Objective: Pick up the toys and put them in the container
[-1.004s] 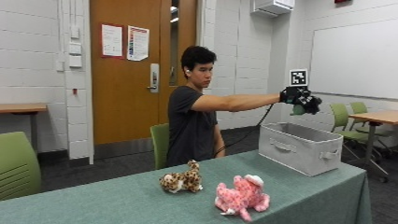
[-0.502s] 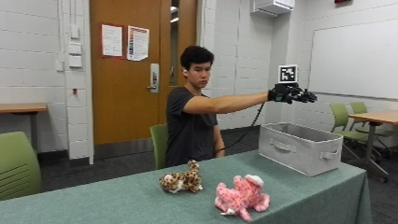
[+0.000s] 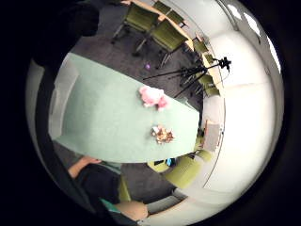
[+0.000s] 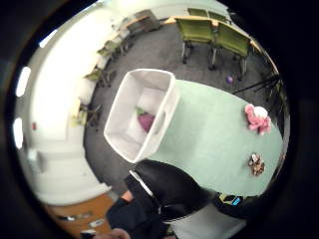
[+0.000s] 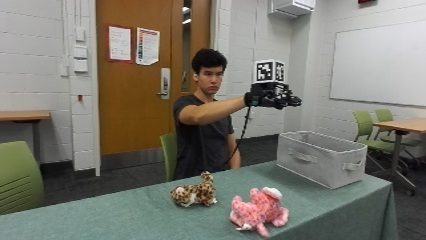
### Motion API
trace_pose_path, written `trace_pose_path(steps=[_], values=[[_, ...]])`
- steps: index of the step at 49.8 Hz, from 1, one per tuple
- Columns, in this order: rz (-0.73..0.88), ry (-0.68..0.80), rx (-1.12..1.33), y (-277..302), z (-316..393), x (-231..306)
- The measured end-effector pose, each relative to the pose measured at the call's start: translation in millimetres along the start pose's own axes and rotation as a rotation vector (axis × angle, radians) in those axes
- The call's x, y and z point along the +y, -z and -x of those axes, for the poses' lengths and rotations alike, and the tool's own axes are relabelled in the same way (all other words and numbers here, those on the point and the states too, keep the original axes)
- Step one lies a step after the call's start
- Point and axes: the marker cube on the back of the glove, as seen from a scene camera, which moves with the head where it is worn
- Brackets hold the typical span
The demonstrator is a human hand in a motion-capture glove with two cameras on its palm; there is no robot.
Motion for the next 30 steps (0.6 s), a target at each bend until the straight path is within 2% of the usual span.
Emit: trace_pose_path(steps=[14, 30], values=[[-0.02, -0.08, 0.019, -18.1, -110.1, 42.8], [0.054, -0.173, -0.008, -98.1, -207.8, 85.6]])
